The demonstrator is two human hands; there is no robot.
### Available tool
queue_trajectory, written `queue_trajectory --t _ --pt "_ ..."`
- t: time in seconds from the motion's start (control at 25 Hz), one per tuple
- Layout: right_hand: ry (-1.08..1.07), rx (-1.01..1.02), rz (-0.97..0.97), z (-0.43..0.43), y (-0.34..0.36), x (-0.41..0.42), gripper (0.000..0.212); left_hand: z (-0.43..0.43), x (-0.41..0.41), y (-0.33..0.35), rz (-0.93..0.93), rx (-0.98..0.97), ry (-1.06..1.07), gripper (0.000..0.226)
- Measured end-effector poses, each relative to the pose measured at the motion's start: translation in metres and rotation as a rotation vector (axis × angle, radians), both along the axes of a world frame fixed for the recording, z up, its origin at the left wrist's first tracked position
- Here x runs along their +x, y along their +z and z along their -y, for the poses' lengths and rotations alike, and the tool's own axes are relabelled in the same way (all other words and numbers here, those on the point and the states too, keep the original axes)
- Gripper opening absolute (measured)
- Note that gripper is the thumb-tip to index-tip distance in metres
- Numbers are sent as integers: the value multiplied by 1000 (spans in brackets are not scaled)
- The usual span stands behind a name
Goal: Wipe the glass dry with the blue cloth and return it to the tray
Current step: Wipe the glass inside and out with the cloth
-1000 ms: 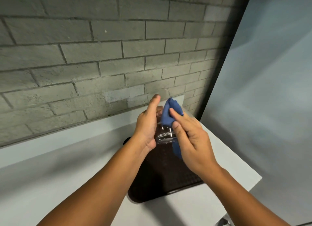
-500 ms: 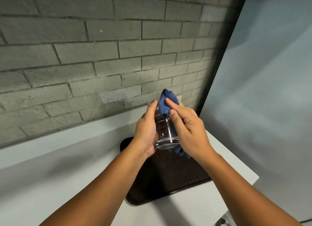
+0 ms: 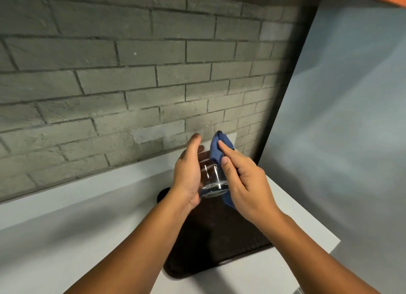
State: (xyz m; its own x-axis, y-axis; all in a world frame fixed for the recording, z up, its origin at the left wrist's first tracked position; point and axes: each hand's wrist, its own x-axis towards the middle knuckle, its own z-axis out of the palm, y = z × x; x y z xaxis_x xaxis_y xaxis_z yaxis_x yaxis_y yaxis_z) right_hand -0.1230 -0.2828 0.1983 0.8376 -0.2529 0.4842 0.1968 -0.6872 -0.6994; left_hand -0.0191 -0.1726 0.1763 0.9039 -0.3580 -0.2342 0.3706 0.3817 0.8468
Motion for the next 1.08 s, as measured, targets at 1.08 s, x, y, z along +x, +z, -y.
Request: queue_trajectory --t 1.08 --pt "52 88 -7 -10 -10 3 49 -4 -4 3 36 -7 19 80"
